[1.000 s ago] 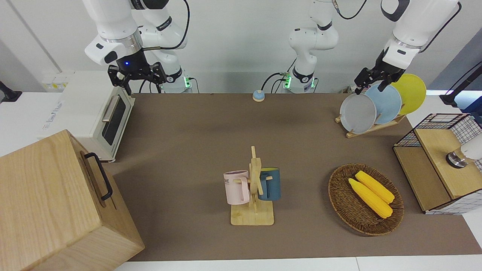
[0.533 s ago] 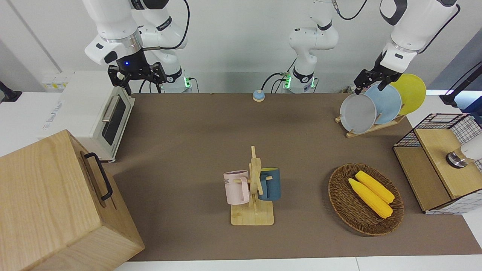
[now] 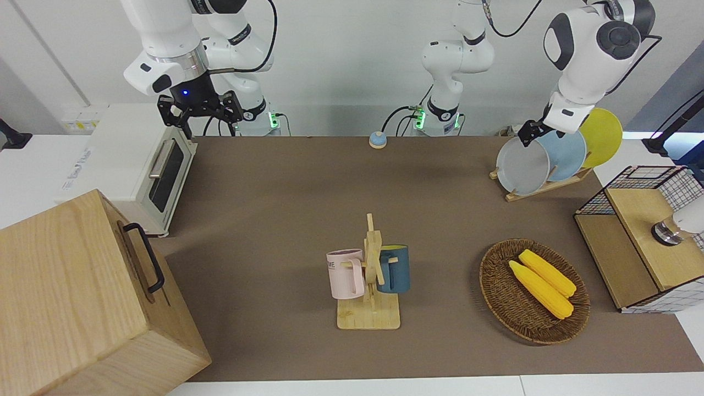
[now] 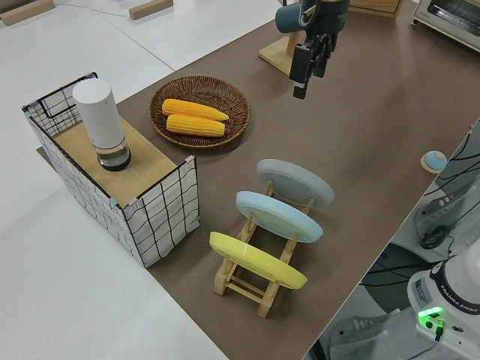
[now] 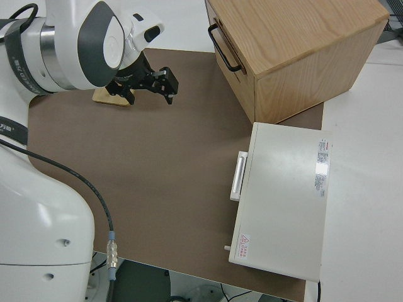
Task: Pick gray plate from low plate rack and place it on table with left arm
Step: 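Move the left gripper down to the gray plate in the low rack, then close the left gripper on the rim of the top gray plate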
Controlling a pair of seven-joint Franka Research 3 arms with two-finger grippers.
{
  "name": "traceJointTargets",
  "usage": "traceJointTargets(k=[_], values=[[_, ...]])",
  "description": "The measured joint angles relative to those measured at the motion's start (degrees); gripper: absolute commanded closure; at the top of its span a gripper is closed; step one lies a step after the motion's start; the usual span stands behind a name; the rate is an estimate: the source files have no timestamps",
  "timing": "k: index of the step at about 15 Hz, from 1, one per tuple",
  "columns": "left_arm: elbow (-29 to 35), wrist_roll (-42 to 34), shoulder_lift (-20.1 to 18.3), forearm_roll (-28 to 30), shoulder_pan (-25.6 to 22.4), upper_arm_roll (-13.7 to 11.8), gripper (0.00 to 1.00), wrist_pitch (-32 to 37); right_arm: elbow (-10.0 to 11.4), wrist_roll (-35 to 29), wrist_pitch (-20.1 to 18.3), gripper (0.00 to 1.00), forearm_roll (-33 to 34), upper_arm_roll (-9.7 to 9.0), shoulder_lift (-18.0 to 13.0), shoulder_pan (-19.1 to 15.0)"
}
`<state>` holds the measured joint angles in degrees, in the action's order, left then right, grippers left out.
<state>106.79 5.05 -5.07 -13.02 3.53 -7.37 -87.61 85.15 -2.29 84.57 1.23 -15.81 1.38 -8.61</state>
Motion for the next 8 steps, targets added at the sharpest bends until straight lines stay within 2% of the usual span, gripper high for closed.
traceJointTargets(k=[8], values=[[5.21,0.52,2.04,-7.25,-0.05,-1.31,0.01,-0.13,0.00,0.00,0.00,0.017,0.00,0.00,0.00,0.00]])
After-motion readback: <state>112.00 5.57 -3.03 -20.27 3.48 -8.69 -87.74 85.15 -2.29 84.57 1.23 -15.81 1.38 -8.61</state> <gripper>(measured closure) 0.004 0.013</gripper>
